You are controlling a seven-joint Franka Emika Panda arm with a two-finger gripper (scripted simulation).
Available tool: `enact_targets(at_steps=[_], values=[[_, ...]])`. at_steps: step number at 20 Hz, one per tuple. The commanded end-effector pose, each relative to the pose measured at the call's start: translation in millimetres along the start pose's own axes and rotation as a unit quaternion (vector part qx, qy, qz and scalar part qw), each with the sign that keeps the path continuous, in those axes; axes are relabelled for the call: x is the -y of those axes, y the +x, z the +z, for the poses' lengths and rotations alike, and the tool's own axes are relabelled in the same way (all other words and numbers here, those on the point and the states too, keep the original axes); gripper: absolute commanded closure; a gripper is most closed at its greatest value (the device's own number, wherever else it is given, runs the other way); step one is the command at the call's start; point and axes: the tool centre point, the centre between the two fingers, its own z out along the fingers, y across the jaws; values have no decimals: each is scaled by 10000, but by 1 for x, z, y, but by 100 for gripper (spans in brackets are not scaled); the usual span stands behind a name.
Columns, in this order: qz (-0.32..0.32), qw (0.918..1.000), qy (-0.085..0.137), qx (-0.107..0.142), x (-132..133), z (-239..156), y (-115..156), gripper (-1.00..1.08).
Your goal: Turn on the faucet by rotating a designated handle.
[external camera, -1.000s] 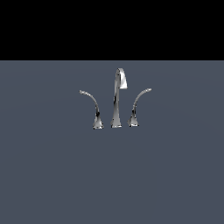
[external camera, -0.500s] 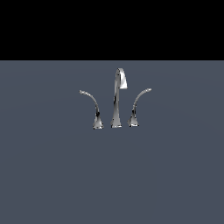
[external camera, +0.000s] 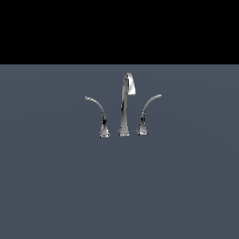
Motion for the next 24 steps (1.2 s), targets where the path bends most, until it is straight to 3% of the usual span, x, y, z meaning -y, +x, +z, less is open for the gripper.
enact_targets(at_steps=[1, 6, 12, 18, 24], values=[[357, 9994, 1, -17, 3, 8, 22, 108], [1060, 9944, 6, -47, 6, 27, 66, 108], [1894, 9819, 22, -80, 9, 57, 117, 108], [2713, 9624, 50, -107, 9, 95, 165, 108], [3513, 9361, 88, -127, 6, 140, 210, 108]])
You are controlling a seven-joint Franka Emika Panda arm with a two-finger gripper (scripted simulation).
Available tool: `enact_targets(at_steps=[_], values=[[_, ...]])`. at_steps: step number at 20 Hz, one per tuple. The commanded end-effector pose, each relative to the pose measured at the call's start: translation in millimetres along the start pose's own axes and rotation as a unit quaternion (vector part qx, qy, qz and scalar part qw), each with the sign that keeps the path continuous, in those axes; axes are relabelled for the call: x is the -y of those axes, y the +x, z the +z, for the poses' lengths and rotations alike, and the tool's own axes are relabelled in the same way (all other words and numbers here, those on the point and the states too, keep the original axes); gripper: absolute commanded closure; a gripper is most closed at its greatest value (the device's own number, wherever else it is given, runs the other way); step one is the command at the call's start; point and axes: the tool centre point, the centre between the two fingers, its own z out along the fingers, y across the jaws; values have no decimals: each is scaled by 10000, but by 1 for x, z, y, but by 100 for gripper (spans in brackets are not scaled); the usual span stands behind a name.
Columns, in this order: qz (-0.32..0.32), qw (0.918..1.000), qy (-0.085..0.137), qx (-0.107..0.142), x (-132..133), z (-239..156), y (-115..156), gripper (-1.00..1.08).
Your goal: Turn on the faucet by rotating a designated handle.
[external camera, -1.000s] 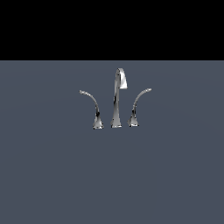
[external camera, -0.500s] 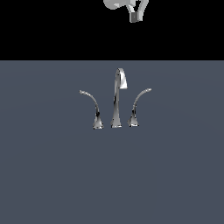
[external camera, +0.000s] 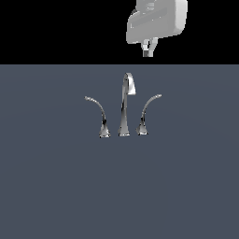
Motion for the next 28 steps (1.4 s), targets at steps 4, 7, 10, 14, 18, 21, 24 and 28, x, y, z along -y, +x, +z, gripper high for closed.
enact_targets(at_steps=[4, 7, 10, 14, 18, 21, 24, 28], values=[[781, 9969, 37, -11, 19, 46, 32, 108], [1179, 9930, 57, -11, 27, 72, 47, 108], [1512, 9885, 75, -10, 33, 95, 59, 108], [1855, 9826, 93, -6, 38, 119, 71, 108], [2083, 9780, 106, -3, 40, 136, 78, 108], [2178, 9759, 111, -1, 41, 143, 81, 108], [2210, 9752, 113, 0, 42, 145, 82, 108], [2206, 9753, 109, 1, 42, 145, 82, 108]])
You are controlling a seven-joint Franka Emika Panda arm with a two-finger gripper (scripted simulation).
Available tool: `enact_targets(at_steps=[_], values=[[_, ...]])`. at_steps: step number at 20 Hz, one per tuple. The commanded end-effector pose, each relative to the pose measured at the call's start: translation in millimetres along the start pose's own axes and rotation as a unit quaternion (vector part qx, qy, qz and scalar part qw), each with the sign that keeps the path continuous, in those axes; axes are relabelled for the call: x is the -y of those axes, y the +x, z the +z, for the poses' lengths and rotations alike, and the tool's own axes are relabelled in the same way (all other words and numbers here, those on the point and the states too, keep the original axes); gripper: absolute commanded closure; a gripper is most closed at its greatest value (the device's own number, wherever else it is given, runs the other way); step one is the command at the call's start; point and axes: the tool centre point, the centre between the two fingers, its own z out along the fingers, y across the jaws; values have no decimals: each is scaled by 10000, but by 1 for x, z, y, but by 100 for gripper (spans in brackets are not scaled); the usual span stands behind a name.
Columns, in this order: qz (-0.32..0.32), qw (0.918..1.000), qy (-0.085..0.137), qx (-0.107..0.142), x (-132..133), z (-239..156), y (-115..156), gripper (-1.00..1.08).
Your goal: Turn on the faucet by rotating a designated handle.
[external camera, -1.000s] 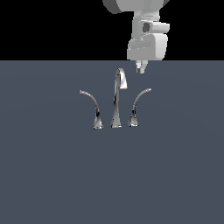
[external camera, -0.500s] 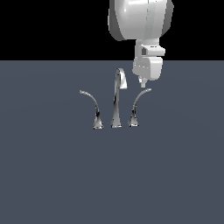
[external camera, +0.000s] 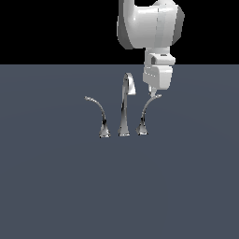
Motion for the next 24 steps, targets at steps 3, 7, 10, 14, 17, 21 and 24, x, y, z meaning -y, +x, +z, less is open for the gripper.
enact_targets(at_steps=[3, 7, 10, 14, 17, 21, 24], values=[[1, 10000, 0, 0, -9, 0, 4, 108], [2, 10000, 2, 0, -21, 0, 9, 108], [2, 10000, 2, 0, -30, 0, 13, 108], [4, 10000, 3, -1, -43, 0, 18, 108], [-56, 10000, 60, 4, -35, 0, 9, 108], [-43, 10000, 48, 3, -47, 0, 7, 108], [-32, 10000, 38, 2, -56, 0, 5, 108]])
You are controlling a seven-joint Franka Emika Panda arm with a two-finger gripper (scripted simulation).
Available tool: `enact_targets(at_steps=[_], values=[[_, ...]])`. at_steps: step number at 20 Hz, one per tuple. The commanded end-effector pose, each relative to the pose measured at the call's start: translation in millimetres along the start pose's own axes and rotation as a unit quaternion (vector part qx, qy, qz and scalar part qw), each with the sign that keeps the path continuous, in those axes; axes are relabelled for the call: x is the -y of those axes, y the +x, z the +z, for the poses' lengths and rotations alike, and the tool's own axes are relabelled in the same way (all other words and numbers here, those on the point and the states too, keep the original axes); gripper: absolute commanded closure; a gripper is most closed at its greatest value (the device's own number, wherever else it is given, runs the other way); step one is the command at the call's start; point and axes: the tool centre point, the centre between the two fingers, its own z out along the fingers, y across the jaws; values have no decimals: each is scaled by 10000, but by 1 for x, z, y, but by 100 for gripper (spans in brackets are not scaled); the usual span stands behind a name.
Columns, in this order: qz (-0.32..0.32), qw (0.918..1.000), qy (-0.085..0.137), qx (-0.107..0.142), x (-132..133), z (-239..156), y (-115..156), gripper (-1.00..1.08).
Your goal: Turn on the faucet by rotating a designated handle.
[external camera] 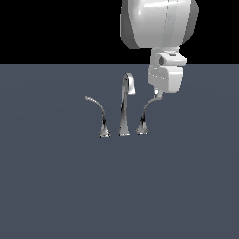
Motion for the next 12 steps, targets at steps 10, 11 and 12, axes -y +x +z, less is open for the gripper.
enact_targets(at_steps=[10, 11, 12], values=[[47, 9999, -97, 20, -41, -1, -7, 108], [47, 9999, -97, 20, -41, -1, -7, 108], [74, 9999, -70, 3, -37, -1, -2, 108]])
